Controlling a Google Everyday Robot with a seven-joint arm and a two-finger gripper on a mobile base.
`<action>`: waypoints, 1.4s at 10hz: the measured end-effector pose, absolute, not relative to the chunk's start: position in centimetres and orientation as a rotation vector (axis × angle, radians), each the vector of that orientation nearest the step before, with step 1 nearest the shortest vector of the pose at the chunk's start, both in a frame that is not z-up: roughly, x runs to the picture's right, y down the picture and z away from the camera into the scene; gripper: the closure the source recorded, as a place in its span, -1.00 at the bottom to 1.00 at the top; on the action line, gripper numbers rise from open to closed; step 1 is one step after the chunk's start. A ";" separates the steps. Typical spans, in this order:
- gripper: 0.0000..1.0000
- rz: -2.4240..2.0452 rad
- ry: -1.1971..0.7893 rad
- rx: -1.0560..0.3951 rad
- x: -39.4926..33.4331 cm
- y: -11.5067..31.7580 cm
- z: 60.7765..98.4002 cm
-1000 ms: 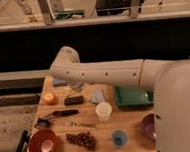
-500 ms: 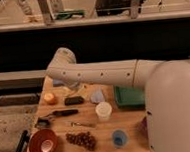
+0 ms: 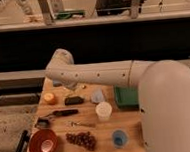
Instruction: Place apple in red bowl
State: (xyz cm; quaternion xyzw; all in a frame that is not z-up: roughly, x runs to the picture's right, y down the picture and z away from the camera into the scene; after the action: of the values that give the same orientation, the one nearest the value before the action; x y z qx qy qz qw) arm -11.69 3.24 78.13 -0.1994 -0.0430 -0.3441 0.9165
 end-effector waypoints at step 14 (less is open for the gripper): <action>-0.60 -0.619 -0.421 -0.461 -16.8 0.2 78.7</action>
State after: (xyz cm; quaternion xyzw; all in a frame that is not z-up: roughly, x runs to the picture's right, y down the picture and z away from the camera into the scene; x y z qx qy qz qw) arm -16.76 0.17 78.67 -0.2230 -0.2040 -0.2995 0.9050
